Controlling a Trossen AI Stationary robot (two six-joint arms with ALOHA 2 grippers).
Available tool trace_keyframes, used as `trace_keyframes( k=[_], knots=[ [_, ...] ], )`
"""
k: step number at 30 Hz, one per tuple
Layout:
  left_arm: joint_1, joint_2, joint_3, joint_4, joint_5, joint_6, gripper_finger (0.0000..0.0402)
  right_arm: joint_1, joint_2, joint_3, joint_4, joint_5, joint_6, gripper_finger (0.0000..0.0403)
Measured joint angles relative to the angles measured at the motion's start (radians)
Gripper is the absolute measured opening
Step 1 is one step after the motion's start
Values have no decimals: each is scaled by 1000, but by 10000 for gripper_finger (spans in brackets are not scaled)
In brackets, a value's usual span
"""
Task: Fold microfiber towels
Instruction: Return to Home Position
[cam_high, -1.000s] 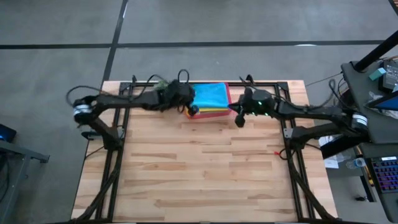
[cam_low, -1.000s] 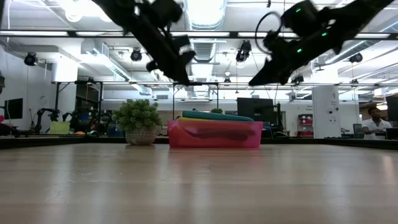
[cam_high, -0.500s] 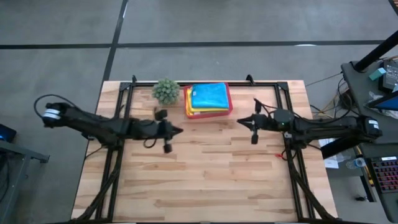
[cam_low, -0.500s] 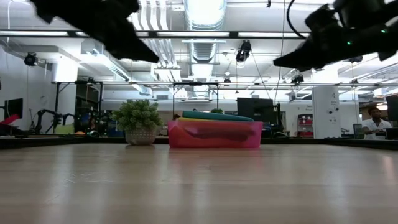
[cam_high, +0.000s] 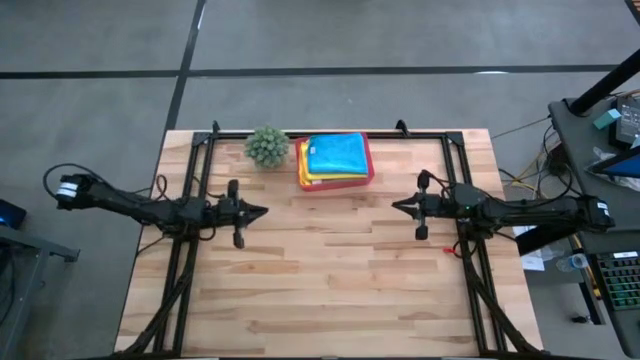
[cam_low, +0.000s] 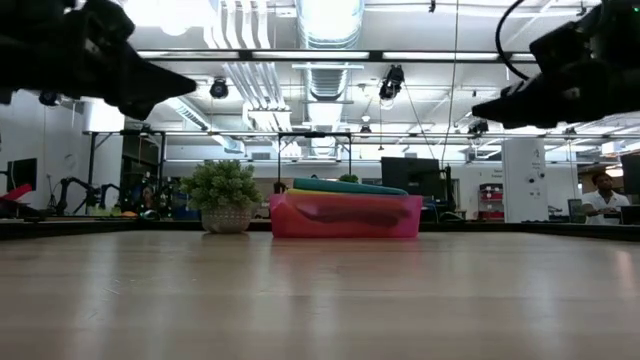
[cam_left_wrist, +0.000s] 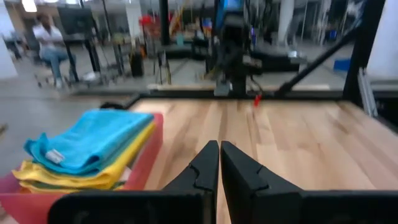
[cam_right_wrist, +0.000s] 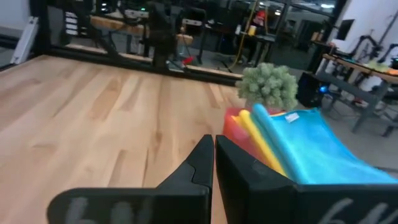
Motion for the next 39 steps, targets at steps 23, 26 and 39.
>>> trace_keyframes(
  k=[23, 26, 39],
  knots=[
    [-1, -129, -106, 130, 12, 174, 3, 108, -161, -41, 153, -171, 23, 8],
    [-1, -131, -106, 130, 11, 174, 3, 157, -218, -41, 92, -165, 15, 8],
    [0, -38, -104, 163, -52, 173, 3, 199, -420, -42, -61, -137, -70, 8]
  ],
)
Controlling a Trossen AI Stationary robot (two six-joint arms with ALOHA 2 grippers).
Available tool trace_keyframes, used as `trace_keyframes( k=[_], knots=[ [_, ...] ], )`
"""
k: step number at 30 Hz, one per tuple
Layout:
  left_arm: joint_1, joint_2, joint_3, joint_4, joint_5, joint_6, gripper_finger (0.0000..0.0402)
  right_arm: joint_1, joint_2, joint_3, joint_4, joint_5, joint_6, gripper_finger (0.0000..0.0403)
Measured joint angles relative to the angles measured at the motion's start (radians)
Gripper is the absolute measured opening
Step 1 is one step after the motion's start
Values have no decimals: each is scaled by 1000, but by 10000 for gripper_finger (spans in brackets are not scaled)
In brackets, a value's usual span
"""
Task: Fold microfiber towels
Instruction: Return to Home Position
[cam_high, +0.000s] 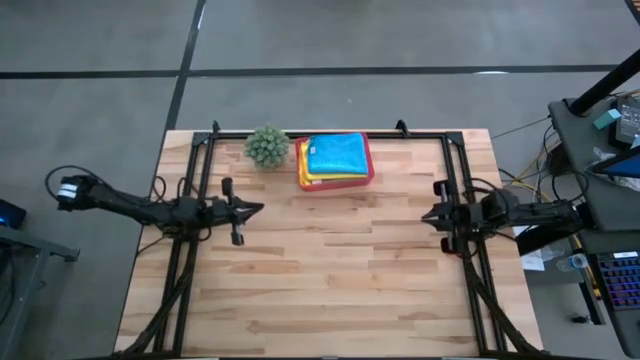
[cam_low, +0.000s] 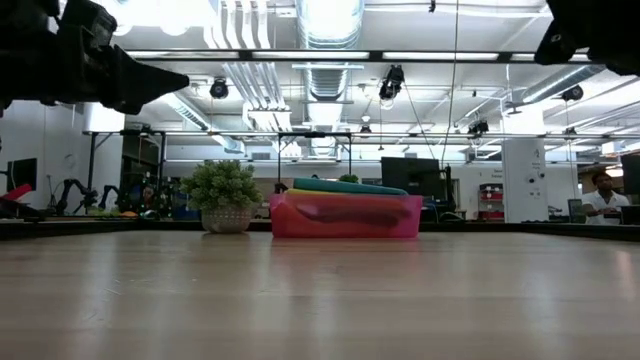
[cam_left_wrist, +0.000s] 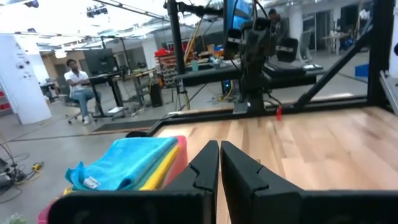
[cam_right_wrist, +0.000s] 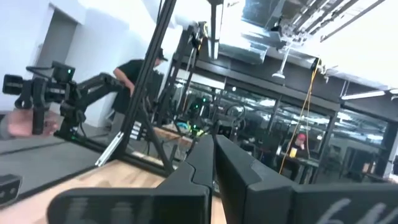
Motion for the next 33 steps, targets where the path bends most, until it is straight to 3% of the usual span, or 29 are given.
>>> trace_keyframes(
  k=[14, 22, 26, 29, 33],
  knots=[
    [0, 142, 0, -1, 0, 1, 3, 0, -24, 23, -57, 11, -51, 8],
    [0, 263, -1, 2, 0, 2, 3, 0, -20, 167, -366, 53, 46, 8],
    [0, 329, -1, 2, 0, 3, 3, 0, -23, 247, -481, -10, 29, 8],
    [0, 378, -1, 1, -1, 158, 3, 1, -24, 268, -458, -109, -54, 8],
    [0, 445, -1, 21, -4, 260, 3, 1, -24, 258, -370, -113, -124, 8]
  ],
)
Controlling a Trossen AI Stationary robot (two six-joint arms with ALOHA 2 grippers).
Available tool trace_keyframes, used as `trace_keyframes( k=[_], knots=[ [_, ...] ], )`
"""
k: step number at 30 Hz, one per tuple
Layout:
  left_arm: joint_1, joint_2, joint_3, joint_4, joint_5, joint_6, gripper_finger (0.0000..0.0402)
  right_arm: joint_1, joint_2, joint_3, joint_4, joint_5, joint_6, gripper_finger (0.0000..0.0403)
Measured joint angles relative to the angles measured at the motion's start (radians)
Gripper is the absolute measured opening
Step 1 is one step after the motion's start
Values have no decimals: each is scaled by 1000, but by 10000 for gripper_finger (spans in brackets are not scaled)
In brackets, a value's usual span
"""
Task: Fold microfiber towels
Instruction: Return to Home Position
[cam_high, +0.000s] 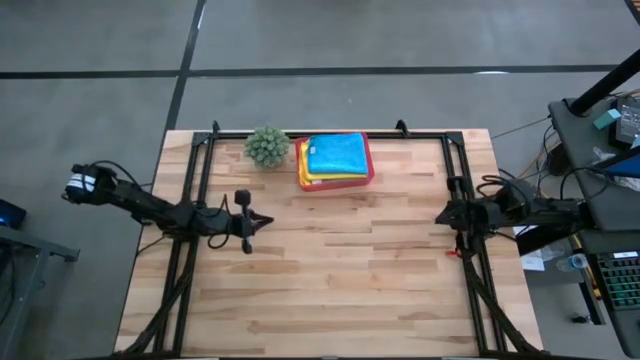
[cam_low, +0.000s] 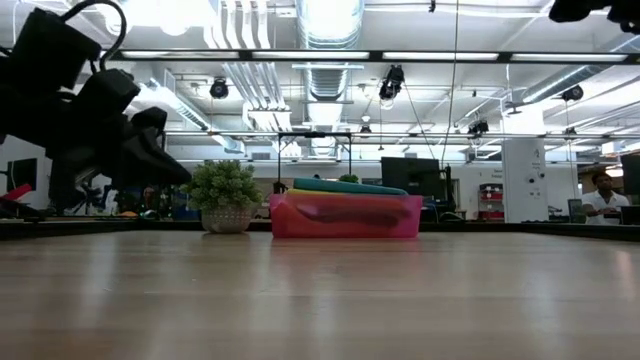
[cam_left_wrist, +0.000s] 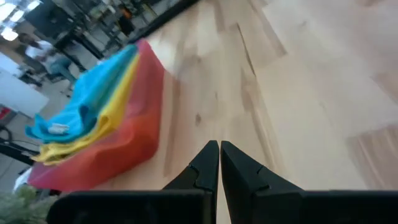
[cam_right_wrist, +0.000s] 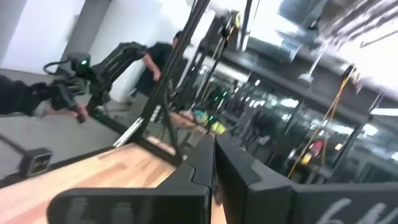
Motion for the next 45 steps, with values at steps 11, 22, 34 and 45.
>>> trace_keyframes(
  k=[11, 22, 34, 45],
  knots=[
    [0, 56, -3, 570, -119, -83, 3, -2, 0, -79, 110, 58, -9, 8],
    [-1, -184, -3, 459, -12, -585, 3, -2, 0, -81, 99, 62, 32, 9],
    [2, -524, -3, -21, 299, -608, 3, -2, -1, -82, 62, 62, 6, 9],
    [2, -852, -4, -433, 242, -592, 3, -2, -1, -89, 51, 62, -49, 9]
  ],
)
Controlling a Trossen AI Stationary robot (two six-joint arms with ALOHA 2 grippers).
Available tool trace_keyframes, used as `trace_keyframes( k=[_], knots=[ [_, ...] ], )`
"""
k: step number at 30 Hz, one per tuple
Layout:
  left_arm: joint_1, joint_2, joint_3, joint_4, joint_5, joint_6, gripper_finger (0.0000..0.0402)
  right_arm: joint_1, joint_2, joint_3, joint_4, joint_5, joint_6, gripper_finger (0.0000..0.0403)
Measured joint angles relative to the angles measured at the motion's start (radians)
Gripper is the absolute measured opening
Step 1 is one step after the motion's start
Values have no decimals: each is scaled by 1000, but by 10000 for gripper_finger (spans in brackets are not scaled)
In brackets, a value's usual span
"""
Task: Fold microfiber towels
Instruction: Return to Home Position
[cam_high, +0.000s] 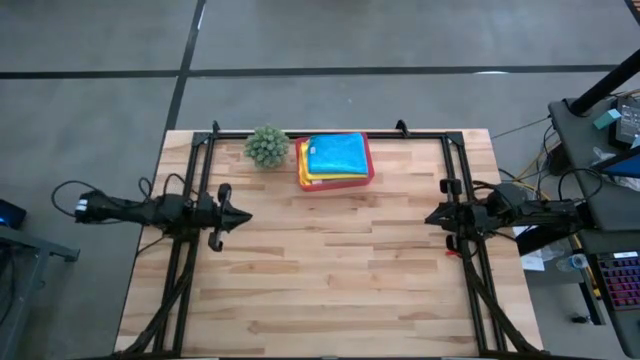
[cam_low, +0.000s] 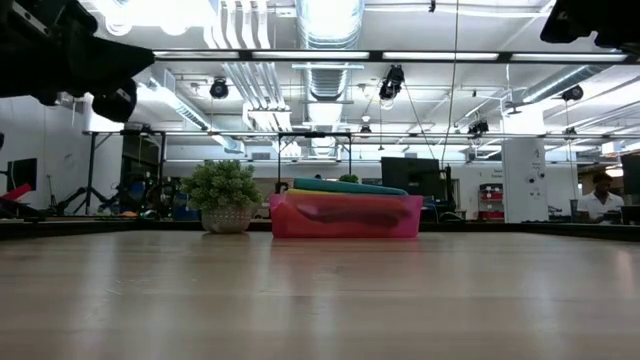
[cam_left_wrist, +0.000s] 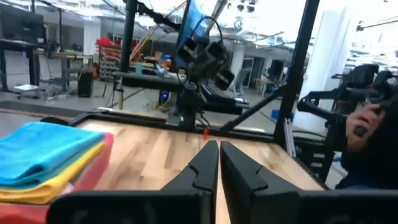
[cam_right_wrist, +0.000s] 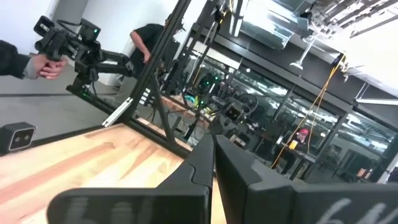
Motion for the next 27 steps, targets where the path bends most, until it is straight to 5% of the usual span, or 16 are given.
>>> trace_keyframes(
  k=[6, 27],
  knots=[
    [0, -152, -1, -140, -3, 37, 3, 0, 0, -4, -7, -4, -15, 9],
    [1, -66, 0, -170, -3, 74, 3, 0, 9, -4, -23, 29, -34, 9]
  ],
)
